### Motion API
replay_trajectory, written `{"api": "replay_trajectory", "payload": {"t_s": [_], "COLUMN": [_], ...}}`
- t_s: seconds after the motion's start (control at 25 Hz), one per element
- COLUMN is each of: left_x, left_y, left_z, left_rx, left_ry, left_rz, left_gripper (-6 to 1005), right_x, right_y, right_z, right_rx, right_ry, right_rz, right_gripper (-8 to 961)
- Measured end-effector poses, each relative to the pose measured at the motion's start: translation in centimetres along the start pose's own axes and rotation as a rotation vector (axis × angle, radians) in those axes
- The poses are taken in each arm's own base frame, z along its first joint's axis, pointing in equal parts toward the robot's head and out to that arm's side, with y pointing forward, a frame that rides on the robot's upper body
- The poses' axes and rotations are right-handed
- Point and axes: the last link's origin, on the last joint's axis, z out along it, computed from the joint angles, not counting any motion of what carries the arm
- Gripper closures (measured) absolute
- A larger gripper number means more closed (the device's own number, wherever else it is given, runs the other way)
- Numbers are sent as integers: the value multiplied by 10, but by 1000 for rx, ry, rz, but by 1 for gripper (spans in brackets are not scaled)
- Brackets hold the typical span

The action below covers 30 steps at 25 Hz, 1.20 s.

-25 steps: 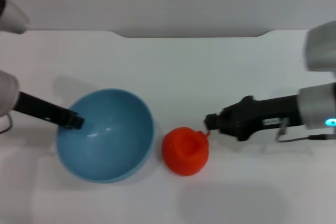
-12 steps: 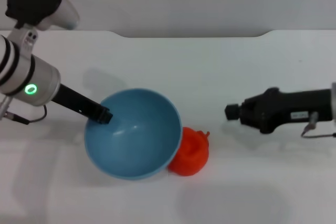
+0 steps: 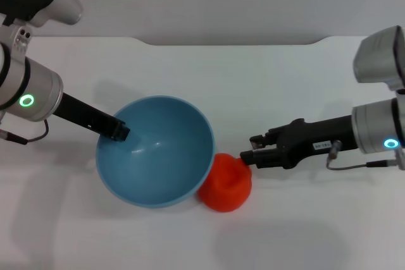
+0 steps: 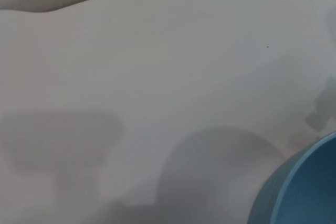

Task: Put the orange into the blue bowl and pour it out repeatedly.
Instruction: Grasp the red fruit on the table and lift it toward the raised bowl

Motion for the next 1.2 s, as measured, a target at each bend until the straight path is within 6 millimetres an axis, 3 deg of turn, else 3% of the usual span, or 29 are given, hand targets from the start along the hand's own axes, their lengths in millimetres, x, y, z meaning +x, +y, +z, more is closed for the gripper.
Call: {"api": "replay_trajectory", "payload": {"t_s": [0.28, 0.36, 0.6, 1.2], "left_x": [0, 0, 1, -1], "left_y": [1, 1, 1, 0], "left_z": [0, 0, 0, 0], "left_rx": [-3, -3, -1, -2], "left_ry": [-3, -3, 1, -6], "left_rz": [-1, -1, 2, -3], "left_gripper": [1001, 1001, 1001, 1001], "right_x": [5, 8, 13, 16], "right_y": [0, -1, 0, 1], "right_z": [23, 28, 38, 32], "right_rx": [-2, 5, 13, 1], "right_ry": [36, 48, 80, 65], "right_rz": [53, 69, 70, 77], "right_gripper": [508, 294, 298, 617]}}
